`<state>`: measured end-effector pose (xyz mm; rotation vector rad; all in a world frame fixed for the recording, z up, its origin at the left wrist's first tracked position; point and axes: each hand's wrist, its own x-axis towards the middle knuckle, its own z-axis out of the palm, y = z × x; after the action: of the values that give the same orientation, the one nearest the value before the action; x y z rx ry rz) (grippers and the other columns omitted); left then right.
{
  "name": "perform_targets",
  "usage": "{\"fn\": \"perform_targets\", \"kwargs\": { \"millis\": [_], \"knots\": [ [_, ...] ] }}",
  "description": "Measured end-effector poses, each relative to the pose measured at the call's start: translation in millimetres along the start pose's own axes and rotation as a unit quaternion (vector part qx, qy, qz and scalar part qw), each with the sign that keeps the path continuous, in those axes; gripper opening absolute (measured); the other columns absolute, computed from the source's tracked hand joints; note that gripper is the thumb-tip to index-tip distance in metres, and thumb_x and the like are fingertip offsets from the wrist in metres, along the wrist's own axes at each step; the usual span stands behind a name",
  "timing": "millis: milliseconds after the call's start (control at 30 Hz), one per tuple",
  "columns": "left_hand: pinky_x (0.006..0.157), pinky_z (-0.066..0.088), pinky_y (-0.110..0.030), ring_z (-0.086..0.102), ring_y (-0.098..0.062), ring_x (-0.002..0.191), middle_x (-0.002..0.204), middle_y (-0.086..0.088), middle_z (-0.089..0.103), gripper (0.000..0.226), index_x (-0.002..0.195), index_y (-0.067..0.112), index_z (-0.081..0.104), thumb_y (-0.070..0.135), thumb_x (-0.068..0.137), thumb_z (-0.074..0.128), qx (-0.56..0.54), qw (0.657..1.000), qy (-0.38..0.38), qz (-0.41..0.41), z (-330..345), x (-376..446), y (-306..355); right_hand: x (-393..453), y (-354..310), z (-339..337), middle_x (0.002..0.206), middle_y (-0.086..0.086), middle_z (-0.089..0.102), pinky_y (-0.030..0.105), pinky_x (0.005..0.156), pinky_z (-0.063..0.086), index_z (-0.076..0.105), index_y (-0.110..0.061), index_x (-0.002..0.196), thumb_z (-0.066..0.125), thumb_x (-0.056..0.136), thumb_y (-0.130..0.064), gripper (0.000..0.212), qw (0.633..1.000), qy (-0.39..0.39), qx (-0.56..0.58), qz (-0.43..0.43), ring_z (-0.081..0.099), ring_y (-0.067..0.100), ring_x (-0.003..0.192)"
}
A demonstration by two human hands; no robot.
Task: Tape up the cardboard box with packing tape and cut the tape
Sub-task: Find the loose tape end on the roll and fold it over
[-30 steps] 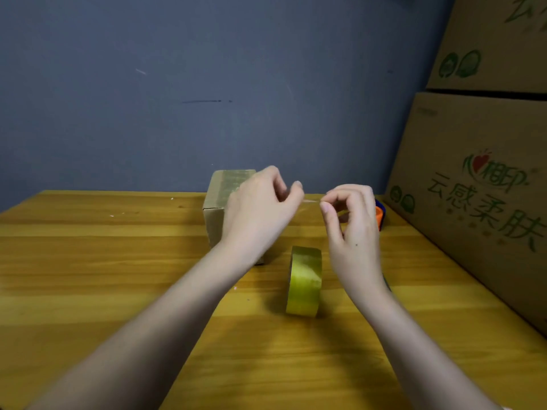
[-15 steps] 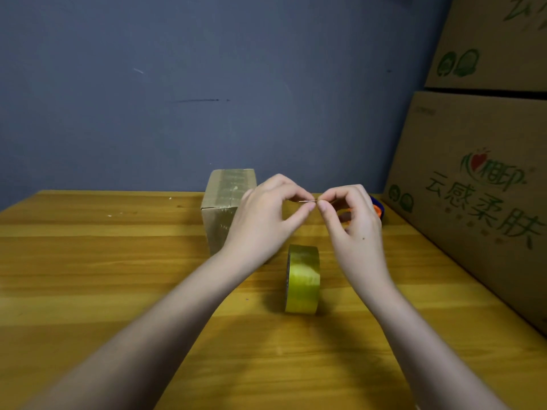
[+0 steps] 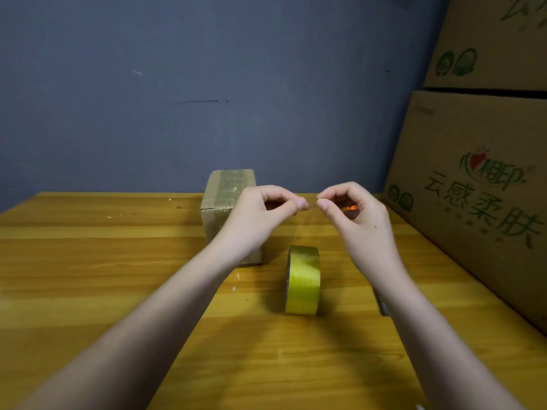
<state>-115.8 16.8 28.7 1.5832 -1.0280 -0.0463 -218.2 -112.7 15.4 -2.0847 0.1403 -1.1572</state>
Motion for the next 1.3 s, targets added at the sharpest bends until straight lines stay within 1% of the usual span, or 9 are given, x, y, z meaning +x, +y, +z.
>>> {"fn": "perform_targets", "kwargs": {
  "millis": [200, 367, 500, 633, 733, 867, 1000, 1167, 1300],
  "knots": [
    [0.079, 0.048, -0.008, 0.065, -0.002, 0.083, 0.09, 0.003, 0.073, 0.019, 0.091, 0.012, 0.074, 0.013, 0.093, 0.055, -0.014, 1.0, -0.009, 0.002, -1, -1, -3, 3, 3, -2, 0.092, -0.01, 0.063, 0.023, 0.078, 0.05, 0.064, -0.015, 0.103, 0.06, 0.09, -0.017, 0.014, 0.993, -0.025, 0.093, 0.074, 0.06, 0.006, 0.089],
    [0.075, 0.046, -0.006, 0.064, 0.002, 0.08, 0.086, 0.008, 0.07, 0.022, 0.093, 0.01, 0.073, 0.011, 0.095, 0.051, -0.005, 1.0, -0.012, 0.012, 1, 0, -3, 2, 6, 1, 0.083, -0.011, 0.066, 0.009, 0.072, 0.047, 0.069, -0.013, 0.09, 0.065, 0.087, -0.015, 0.005, 0.997, -0.027, 0.059, 0.05, 0.061, -0.004, 0.081],
    [0.077, 0.047, -0.008, 0.065, -0.002, 0.081, 0.093, 0.005, 0.072, 0.027, 0.099, 0.014, 0.073, 0.02, 0.098, 0.046, 0.01, 1.0, -0.012, 0.002, 1, -1, -4, 3, 9, 2, 0.079, -0.008, 0.068, 0.01, 0.07, 0.047, 0.071, -0.01, 0.086, 0.066, 0.087, -0.017, 0.009, 0.997, -0.009, 0.058, 0.057, 0.062, -0.001, 0.077],
    [0.081, 0.053, -0.021, 0.066, -0.006, 0.081, 0.084, 0.007, 0.072, 0.01, 0.088, 0.015, 0.073, 0.02, 0.087, 0.065, 0.001, 1.0, 0.001, -0.004, 2, -2, -7, 4, 8, 0, 0.078, -0.008, 0.069, 0.012, 0.071, 0.048, 0.073, -0.012, 0.085, 0.067, 0.086, -0.019, 0.009, 0.997, -0.014, 0.051, 0.056, 0.063, 0.001, 0.077],
    [0.08, 0.053, -0.029, 0.067, -0.013, 0.08, 0.08, 0.001, 0.073, 0.009, 0.08, 0.012, 0.073, 0.017, 0.085, 0.067, 0.002, 1.0, 0.011, 0.002, 4, -1, -9, 5, 7, -3, 0.08, -0.011, 0.07, 0.011, 0.073, 0.049, 0.074, -0.015, 0.087, 0.065, 0.087, -0.02, 0.01, 0.998, -0.029, 0.034, 0.05, 0.064, 0.0, 0.082],
    [0.084, 0.053, -0.027, 0.068, -0.012, 0.086, 0.085, 0.002, 0.074, 0.011, 0.085, 0.013, 0.075, 0.018, 0.087, 0.065, 0.001, 1.0, 0.004, 0.007, 2, 0, -8, 6, 8, -8, 0.091, -0.009, 0.069, 0.021, 0.083, 0.051, 0.073, -0.018, 0.096, 0.055, 0.094, -0.02, 0.018, 0.999, -0.042, -0.021, 0.02, 0.063, 0.004, 0.093],
    [0.084, 0.053, -0.025, 0.067, -0.008, 0.085, 0.083, 0.008, 0.073, 0.011, 0.082, 0.018, 0.074, 0.019, 0.087, 0.065, 0.013, 1.0, 0.014, 0.012, 3, 0, -9, 5, 8, -6, 0.096, -0.013, 0.067, 0.018, 0.081, 0.049, 0.068, -0.024, 0.106, 0.053, 0.095, -0.024, 0.018, 0.999, -0.025, -0.034, -0.006, 0.061, 0.002, 0.094],
    [0.075, 0.05, -0.018, 0.064, 0.0, 0.075, 0.074, 0.011, 0.07, 0.01, 0.077, 0.02, 0.072, 0.018, 0.086, 0.066, 0.018, 0.999, 0.01, 0.025, 3, 0, -8, 11, 5, -1, 0.087, -0.009, 0.067, 0.015, 0.073, 0.05, 0.07, -0.018, 0.089, 0.067, 0.086, -0.022, 0.006, 0.999, -0.032, -0.014, -0.008, 0.062, 0.004, 0.085],
    [0.076, 0.055, -0.033, 0.065, -0.008, 0.076, 0.076, 0.011, 0.071, 0.008, 0.078, 0.025, 0.072, 0.03, 0.083, 0.068, 0.079, 0.996, 0.028, 0.031, 1, 0, -12, 11, 5, 1, 0.084, -0.013, 0.063, 0.014, 0.073, 0.049, 0.068, -0.017, 0.087, 0.065, 0.087, -0.022, 0.005, 0.999, -0.033, -0.034, -0.017, 0.06, 0.003, 0.085]
  ]
}}
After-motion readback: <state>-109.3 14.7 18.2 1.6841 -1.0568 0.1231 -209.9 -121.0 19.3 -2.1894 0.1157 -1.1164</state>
